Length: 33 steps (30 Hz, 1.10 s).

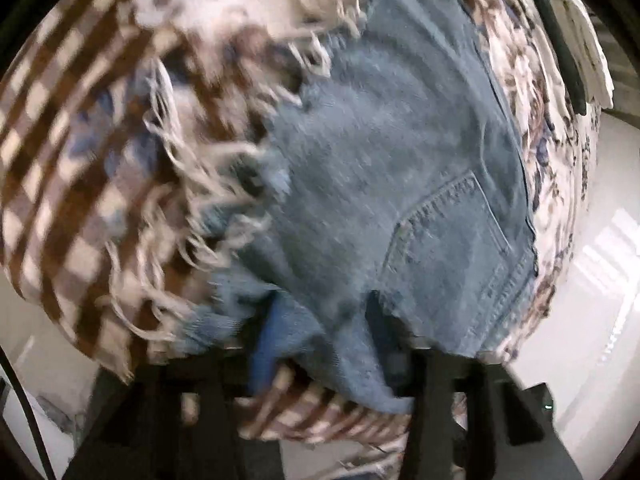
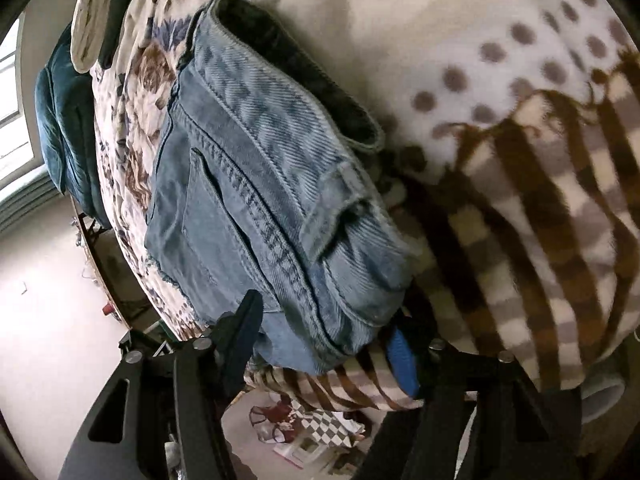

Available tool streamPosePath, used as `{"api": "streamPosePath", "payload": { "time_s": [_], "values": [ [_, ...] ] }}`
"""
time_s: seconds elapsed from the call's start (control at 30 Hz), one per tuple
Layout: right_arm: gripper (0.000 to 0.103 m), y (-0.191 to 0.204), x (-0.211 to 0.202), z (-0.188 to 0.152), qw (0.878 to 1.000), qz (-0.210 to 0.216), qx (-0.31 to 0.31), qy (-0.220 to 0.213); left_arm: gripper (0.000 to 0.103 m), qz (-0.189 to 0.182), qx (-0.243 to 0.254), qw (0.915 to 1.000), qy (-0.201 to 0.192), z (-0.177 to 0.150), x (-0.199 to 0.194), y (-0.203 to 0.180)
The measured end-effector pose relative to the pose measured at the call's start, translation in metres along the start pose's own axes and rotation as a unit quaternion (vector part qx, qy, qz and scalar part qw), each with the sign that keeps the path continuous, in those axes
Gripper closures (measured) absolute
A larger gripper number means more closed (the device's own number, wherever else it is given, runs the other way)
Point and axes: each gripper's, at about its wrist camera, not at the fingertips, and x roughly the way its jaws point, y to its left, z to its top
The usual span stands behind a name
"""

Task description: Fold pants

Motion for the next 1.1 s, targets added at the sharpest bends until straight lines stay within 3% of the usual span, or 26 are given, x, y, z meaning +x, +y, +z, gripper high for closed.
{"api": "streamPosePath", "payload": {
  "time_s": [0.03, 0.07, 0.17, 0.23, 0.3, 0.37, 0.43, 0.47, 0.57, 0.67, 0.77, 0.8, 0.9, 1.1],
  "values": [
    [0.067, 0.002, 0.000, -0.001, 1.000, -0.005, -0.009, -0.005, 0.095, 0.025, 0.028, 0.9992, -0.011, 0.000, -0.002, -0.003],
    [0.072, 0.002, 0.000, -0.002, 1.000, -0.016, -0.012, -0.010, 0.096, 0.055, 0.052, 0.9968, -0.026, 0.000, -0.006, -0.003],
    [0.076, -0.005, 0.006, 0.003, 0.998, -0.051, -0.023, -0.005, 0.098, 0.089, 0.052, 0.9944, -0.023, 0.009, -0.003, 0.021],
    [0.076, -0.005, 0.016, 0.008, 0.997, -0.065, -0.038, 0.021, 0.098, 0.064, 0.043, 0.9970, -0.006, 0.016, -0.006, 0.034],
    [0.068, 0.005, 0.019, 0.011, 0.994, -0.071, -0.070, 0.049, 0.096, 0.069, 0.074, 0.9949, -0.009, 0.017, -0.020, 0.030],
    [0.037, 0.017, 0.012, 0.010, 0.989, -0.079, -0.108, 0.066, 0.089, 0.061, 0.116, 0.9912, -0.016, 0.015, -0.039, 0.023],
    [0.027, 0.030, -0.007, 0.009, 0.984, -0.080, -0.147, 0.057, 0.072, 0.063, 0.146, 0.9865, -0.039, 0.019, -0.056, 0.017],
    [0.027, 0.035, -0.015, 0.009, 0.982, -0.082, -0.163, 0.054, 0.070, 0.061, 0.152, 0.9850, -0.054, 0.024, -0.062, 0.016],
    [0.025, 0.046, -0.032, 0.019, 0.977, -0.097, -0.189, 0.036, 0.057, 0.049, 0.157, 0.9819, -0.095, 0.049, -0.071, 0.018],
    [0.025, 0.053, -0.033, 0.042, 0.974, -0.100, -0.204, 0.024, 0.041, 0.025, 0.167, 0.9840, -0.057, 0.075, -0.055, 0.012],
    [0.025, 0.056, -0.020, 0.075, 0.974, -0.079, -0.209, 0.034, 0.024, -0.051, 0.158, 0.9857, -0.029, 0.090, -0.035, -0.004],
    [0.025, 0.059, -0.013, 0.086, 0.974, -0.067, -0.212, 0.040, 0.017, -0.060, 0.157, 0.9854, -0.026, 0.094, -0.030, -0.007],
    [0.025, 0.061, 0.008, 0.110, 0.973, -0.059, -0.218, 0.054, 0.012, -0.079, 0.157, 0.9842, -0.022, 0.104, -0.020, -0.009],
    [0.020, 0.065, 0.030, 0.130, 0.967, -0.043, -0.236, 0.083, 0.011, -0.137, 0.170, 0.9758, -0.019, 0.105, -0.008, -0.031]
  ]
}}
